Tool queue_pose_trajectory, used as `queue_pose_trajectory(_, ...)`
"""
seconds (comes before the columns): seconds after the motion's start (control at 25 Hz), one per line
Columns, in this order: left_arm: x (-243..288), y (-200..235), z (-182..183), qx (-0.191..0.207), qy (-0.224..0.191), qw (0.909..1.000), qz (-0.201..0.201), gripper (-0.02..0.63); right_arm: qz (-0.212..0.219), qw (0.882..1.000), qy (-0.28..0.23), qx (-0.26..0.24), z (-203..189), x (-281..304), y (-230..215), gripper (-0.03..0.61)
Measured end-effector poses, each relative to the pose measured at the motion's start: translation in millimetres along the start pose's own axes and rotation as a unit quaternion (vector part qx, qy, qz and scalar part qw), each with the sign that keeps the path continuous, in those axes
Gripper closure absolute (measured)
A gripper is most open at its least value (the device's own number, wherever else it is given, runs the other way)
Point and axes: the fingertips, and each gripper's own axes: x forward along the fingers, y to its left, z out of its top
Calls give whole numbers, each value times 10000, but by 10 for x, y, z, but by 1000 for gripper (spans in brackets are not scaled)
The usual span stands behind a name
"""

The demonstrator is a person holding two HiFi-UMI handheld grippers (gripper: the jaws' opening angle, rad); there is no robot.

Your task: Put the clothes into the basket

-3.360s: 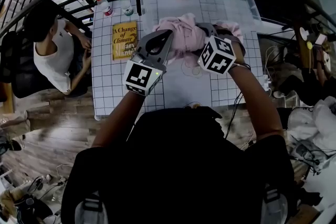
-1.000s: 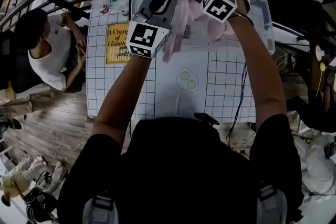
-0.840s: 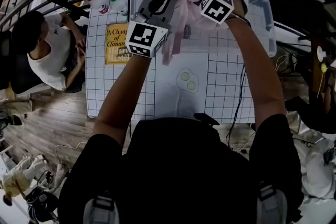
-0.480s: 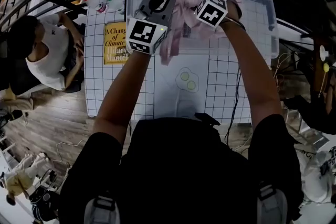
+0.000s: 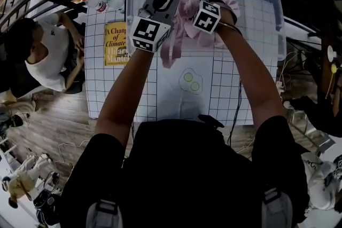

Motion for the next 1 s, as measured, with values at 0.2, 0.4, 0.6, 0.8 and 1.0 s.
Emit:
queue_pose_trajectory(0.2, 26, -11, -88, 36, 90, 9999, -76, 611, 223, 9995, 184, -162, -77, 195, 150, 224)
queue_pose_trajectory(0.4, 43, 15, -176, -11, 138, 9999, -76, 610, 453, 9987, 197, -95, -94, 306, 236, 213)
queue_pose_trajectory(0.6, 44, 49, -167, -199, 32, 9998, -34, 611, 857, 9960, 268, 18, -153, 360, 387, 190)
queue_pose_trajectory(0.8, 33, 86, -198, -271, 42, 9996, 12, 611, 778, 9966, 255, 1, -147, 341, 336, 190)
queue_pose_trajectory(1.0, 34, 71, -222, -240, 66, 9997, 0, 610, 803, 9965, 226, -52, -133, 319, 357, 190)
